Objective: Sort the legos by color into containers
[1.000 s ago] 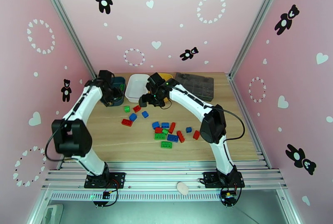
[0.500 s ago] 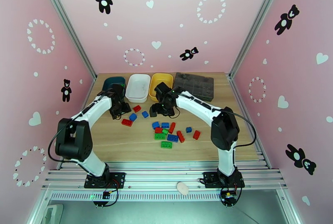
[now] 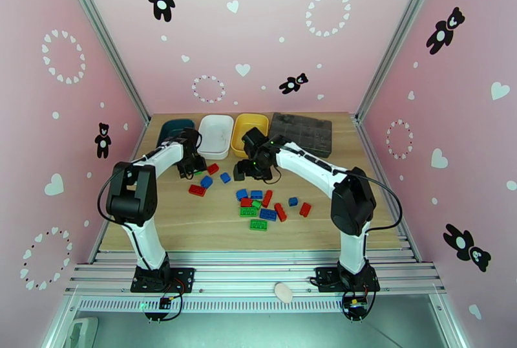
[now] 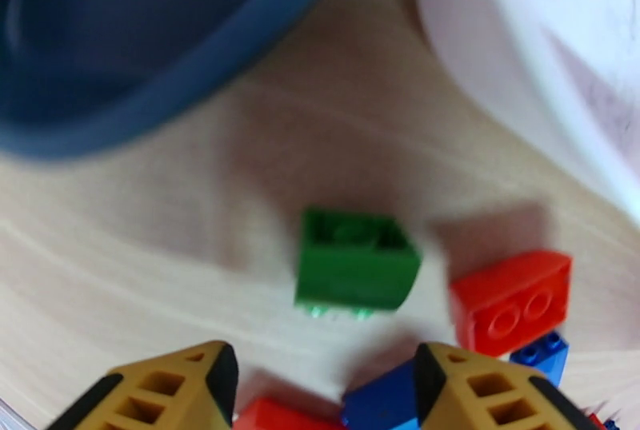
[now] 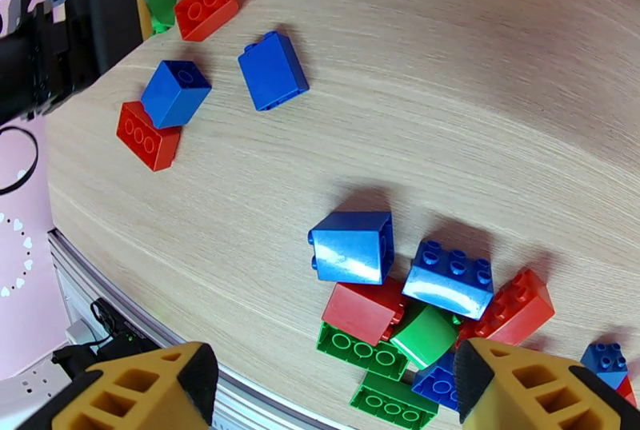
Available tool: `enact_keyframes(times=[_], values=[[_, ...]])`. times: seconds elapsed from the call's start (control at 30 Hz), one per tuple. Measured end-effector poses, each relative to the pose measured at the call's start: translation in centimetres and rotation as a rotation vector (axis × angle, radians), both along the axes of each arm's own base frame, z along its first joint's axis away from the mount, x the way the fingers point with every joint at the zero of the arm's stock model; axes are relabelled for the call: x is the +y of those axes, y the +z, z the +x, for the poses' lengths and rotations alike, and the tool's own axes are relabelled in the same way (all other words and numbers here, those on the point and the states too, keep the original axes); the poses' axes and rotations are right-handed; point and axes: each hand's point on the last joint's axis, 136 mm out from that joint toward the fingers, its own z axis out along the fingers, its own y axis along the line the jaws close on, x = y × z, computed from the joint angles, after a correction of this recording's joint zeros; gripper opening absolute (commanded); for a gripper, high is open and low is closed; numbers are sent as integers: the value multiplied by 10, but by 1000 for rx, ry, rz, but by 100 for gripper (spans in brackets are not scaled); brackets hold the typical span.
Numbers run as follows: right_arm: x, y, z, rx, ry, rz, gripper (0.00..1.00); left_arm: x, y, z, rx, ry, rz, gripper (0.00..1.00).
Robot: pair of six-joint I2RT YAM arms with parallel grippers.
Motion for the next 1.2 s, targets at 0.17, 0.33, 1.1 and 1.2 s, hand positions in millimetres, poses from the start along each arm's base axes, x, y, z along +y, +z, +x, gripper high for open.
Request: enact_keyframes(times=[0.17,0.33,1.1,1.2], values=[[1,10,8,-17,-10,19,82,-1,-15,5,19,-17,7,50],[4,20,14,-36,-14,39,81,1,-19,5,28,-23,20,35],[86,29,22,-12,122,206,84,12,87,-36,-187,79,-60,28],[106,37,29,-31,153,248,84,34,98,-29,-197,147,-68,28]])
